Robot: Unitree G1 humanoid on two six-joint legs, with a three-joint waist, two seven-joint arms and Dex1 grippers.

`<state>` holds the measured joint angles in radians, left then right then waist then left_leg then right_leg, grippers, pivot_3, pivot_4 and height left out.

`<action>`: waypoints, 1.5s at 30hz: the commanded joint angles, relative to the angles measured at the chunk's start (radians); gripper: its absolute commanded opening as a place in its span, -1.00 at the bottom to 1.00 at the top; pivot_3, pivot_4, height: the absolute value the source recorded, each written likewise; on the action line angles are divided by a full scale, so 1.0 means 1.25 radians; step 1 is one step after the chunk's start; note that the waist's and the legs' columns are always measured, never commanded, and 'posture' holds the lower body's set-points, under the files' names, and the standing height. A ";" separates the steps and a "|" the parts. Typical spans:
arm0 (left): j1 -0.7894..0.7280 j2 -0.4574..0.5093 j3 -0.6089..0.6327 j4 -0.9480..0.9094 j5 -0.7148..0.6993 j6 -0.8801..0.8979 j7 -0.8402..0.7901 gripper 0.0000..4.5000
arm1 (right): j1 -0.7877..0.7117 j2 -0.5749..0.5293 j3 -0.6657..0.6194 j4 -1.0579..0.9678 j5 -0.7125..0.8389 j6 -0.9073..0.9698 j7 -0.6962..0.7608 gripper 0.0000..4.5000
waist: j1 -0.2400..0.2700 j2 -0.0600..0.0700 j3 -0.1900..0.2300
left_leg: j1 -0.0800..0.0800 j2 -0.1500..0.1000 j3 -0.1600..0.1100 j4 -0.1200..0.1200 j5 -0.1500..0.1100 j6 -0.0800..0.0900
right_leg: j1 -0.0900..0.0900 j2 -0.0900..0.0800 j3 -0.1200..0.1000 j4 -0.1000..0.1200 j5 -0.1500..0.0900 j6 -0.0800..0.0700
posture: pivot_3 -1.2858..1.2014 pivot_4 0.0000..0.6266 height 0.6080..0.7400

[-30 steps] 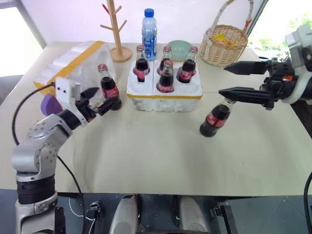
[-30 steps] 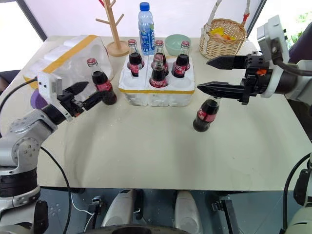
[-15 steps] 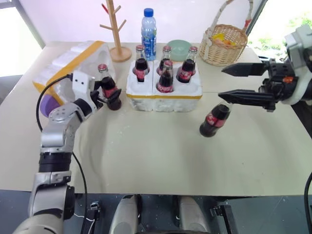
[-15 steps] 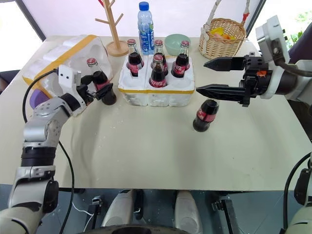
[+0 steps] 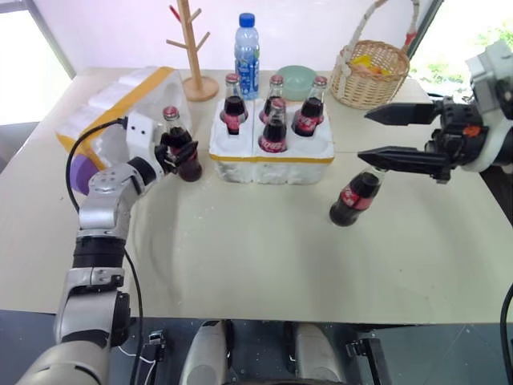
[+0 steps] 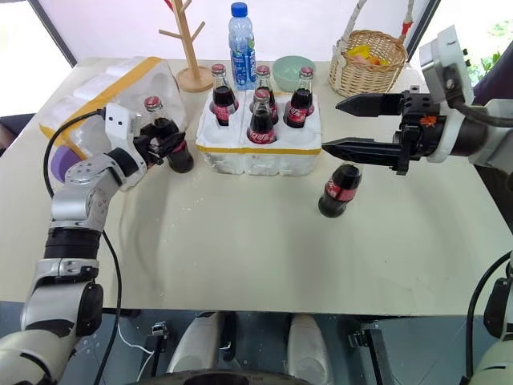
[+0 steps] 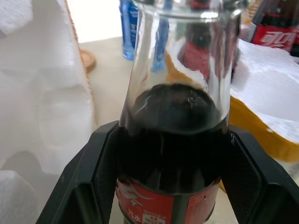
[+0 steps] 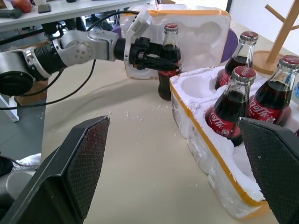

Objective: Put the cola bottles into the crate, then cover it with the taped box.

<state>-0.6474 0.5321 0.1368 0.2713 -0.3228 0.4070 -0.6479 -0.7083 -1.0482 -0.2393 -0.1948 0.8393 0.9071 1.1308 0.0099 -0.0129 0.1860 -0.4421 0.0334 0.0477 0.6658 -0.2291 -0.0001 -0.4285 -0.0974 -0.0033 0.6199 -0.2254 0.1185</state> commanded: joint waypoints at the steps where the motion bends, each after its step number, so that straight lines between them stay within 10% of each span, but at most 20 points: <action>1: 0.023 0.060 0.016 -0.127 -0.059 0.053 -0.090 0.18 | -0.005 -0.020 -0.031 -0.018 0.007 -0.010 -0.001 1.00 | -0.003 0.000 0.000 | 0.000 0.000 0.000 0.000 0.000 0.000 | 0.000 0.000 0.000 0.000 0.000 0.000 | 0.03 -0.52 1.00; 12: -0.144 0.050 0.110 -0.192 -0.291 0.243 -0.112 0.18 | 0.001 -0.015 -0.023 -0.018 -0.003 -0.025 -0.011 1.00 | 0.002 -0.001 0.001 | -0.002 0.000 0.000 0.001 0.000 0.000 | 0.000 0.000 0.000 -0.001 0.000 0.000 | 0.03 -0.52 1.00; 35: -0.317 -0.133 -0.132 0.195 0.064 -0.062 -0.069 0.18 | 0.055 -0.014 -0.056 -0.034 -0.006 -0.044 -0.056 1.00 | 0.003 -0.002 0.001 | -0.002 -0.001 0.000 0.000 0.000 0.000 | -0.001 0.000 0.000 -0.001 0.001 0.002 | 0.03 -0.52 1.00; 39: -0.306 -0.149 -0.128 0.222 0.091 -0.067 -0.042 0.96 | 0.048 -0.015 -0.049 -0.031 -0.012 -0.050 -0.057 1.00 | 0.002 -0.002 0.001 | -0.001 -0.001 0.000 0.000 0.000 0.000 | -0.001 0.000 0.000 -0.001 0.001 0.002 | 0.03 -0.52 1.00; 45: -0.265 -0.097 -0.050 0.078 -0.009 0.005 -0.114 0.98 | 0.066 -0.046 -0.077 -0.034 -0.011 -0.045 -0.043 1.00 | 0.000 -0.002 0.001 | -0.001 0.000 0.000 0.000 0.000 0.000 | -0.001 0.000 0.000 0.000 0.001 0.002 | 0.03 -0.52 1.00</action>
<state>-0.9718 0.3790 0.0120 0.4645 -0.2660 0.3895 -0.7513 -0.6242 -1.0795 -0.2820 -0.2204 0.8238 0.8651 1.0694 0.0096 -0.0150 0.1876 -0.4434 0.0330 0.0477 0.6653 -0.2291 0.0002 -0.4298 -0.0971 -0.0034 0.6194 -0.2239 0.1213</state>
